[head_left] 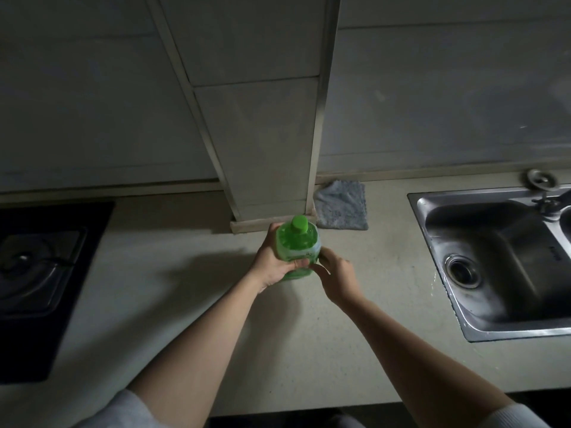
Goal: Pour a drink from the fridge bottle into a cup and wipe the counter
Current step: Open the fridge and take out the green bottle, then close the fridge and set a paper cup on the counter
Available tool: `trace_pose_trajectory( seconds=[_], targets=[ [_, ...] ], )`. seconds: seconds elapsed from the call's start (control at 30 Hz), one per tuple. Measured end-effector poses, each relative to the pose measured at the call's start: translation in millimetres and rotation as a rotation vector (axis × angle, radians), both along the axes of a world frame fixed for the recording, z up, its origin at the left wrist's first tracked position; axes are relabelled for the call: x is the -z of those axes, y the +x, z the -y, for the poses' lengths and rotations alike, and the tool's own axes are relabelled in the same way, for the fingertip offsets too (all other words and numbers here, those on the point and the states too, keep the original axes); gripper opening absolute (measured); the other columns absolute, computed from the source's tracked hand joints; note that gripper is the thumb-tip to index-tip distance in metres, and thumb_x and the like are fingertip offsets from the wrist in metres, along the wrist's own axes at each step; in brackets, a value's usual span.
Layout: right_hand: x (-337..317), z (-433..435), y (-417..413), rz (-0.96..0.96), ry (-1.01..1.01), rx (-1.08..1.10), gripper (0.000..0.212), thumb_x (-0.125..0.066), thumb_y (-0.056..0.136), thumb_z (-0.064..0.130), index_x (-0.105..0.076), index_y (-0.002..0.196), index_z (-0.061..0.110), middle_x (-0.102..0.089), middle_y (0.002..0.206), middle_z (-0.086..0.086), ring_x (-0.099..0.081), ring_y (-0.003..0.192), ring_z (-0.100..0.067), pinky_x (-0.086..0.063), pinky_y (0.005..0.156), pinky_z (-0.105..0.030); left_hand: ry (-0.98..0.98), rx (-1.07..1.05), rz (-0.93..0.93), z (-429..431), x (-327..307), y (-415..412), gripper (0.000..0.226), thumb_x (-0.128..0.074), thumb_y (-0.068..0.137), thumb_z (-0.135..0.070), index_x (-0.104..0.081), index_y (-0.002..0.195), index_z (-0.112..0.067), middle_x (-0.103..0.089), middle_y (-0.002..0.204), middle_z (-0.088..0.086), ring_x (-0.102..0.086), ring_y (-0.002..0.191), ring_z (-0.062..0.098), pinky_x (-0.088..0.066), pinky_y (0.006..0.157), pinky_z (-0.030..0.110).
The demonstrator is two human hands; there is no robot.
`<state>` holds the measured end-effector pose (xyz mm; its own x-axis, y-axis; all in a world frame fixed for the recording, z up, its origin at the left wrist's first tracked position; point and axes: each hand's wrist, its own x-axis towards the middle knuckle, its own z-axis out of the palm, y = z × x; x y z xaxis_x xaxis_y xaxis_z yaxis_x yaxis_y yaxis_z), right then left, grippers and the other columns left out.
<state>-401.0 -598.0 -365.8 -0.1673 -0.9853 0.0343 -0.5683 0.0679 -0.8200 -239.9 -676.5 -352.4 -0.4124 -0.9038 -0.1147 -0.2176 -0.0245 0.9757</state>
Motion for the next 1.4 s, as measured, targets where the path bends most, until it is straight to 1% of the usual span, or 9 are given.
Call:
trace_pose_trajectory(
  seconds=[0.13,0.33,0.43,0.53,0.73,0.87,1.03,1.2,1.4],
  targets=[
    [2,-1,0,-0.010,0.013,0.025,0.035,-0.070,0.087,0.009,-0.063,0.121,0.007,-0.072,0.112,-0.004,-0.067,0.102,-0.013,-0.039,0.081,0.002,-0.014,0.004,0.029,1,3,-1,0.087,-0.093,0.059,-0.014,-0.041,0.128,-0.015,-0.058,0.121,-0.001,-0.057,0.114,0.013,-0.047,0.097,0.024],
    [1,-2,0,-0.070,0.039,0.019,0.036,-0.070,0.088,0.009,-0.062,0.123,0.003,-0.071,0.115,-0.009,-0.067,0.104,-0.020,-0.034,0.081,0.006,-0.024,0.043,0.088,3,3,-1,0.092,-0.094,0.058,-0.012,-0.038,0.131,-0.014,-0.056,0.125,0.003,-0.055,0.115,0.012,-0.045,0.095,0.014],
    [1,-2,-2,-0.132,0.047,-0.010,0.037,-0.068,0.091,0.015,-0.061,0.125,0.004,-0.070,0.118,-0.009,-0.067,0.105,-0.022,-0.038,0.084,-0.004,-0.022,0.039,0.117,2,4,0,0.091,-0.094,0.058,-0.013,-0.038,0.130,-0.022,-0.056,0.124,-0.001,-0.055,0.115,0.011,-0.044,0.093,0.013],
    [2,-2,-3,-0.173,0.077,-0.042,0.042,-0.066,0.092,0.022,-0.058,0.130,0.005,-0.068,0.121,-0.010,-0.066,0.107,-0.023,-0.045,0.089,-0.019,-0.010,0.020,0.204,2,2,2,0.087,-0.095,0.057,-0.023,-0.040,0.125,-0.031,-0.060,0.122,-0.005,-0.057,0.113,0.012,-0.046,0.096,0.023],
    [7,-15,-5,-0.335,0.219,-0.008,0.039,-0.062,0.095,0.032,-0.064,0.120,0.003,-0.068,0.111,-0.015,-0.066,0.096,-0.028,-0.049,0.078,-0.028,-0.113,0.123,0.664,-6,-10,34,0.079,-0.078,0.078,-0.038,-0.039,0.141,-0.012,-0.047,0.140,0.009,-0.047,0.129,0.024,-0.037,0.108,0.028],
    [0,-29,9,-0.437,0.222,-0.105,0.028,-0.057,0.096,0.033,-0.068,0.106,0.010,-0.069,0.100,-0.011,-0.066,0.085,-0.030,-0.052,0.072,-0.035,-0.219,0.139,0.807,-18,-27,83,0.047,-0.069,0.086,-0.036,-0.055,0.124,-0.011,-0.058,0.127,0.009,-0.054,0.118,0.024,-0.041,0.099,0.029],
    [-34,-21,80,-0.574,0.124,-0.331,0.031,-0.051,0.094,0.039,-0.065,0.103,0.012,-0.069,0.101,-0.013,-0.067,0.089,-0.037,-0.055,0.071,-0.041,-0.292,0.090,0.937,-44,-63,166,0.017,-0.062,0.086,-0.041,-0.062,0.096,-0.027,-0.064,0.102,-0.010,-0.060,0.090,0.012,-0.046,0.073,0.026],
    [-99,-9,194,-0.691,-0.031,-0.524,0.027,-0.047,0.094,0.039,-0.059,0.097,0.014,-0.065,0.100,-0.012,-0.064,0.089,-0.039,-0.051,0.069,-0.040,-0.312,-0.085,1.033,-89,-110,290,0.014,-0.058,0.083,-0.034,-0.062,0.096,-0.028,-0.065,0.104,-0.011,-0.062,0.093,0.016,-0.048,0.075,0.027],
    [-176,-6,364,-0.763,-0.274,-0.744,0.036,-0.044,0.100,0.041,-0.061,0.118,0.014,-0.064,0.120,-0.007,-0.065,0.101,-0.029,-0.054,0.082,-0.039,-0.268,-0.299,1.183,-179,-175,470,0.017,-0.059,0.089,-0.042,-0.061,0.100,-0.028,-0.062,0.105,-0.008,-0.063,0.094,0.017,-0.052,0.079,0.033]
  ],
)
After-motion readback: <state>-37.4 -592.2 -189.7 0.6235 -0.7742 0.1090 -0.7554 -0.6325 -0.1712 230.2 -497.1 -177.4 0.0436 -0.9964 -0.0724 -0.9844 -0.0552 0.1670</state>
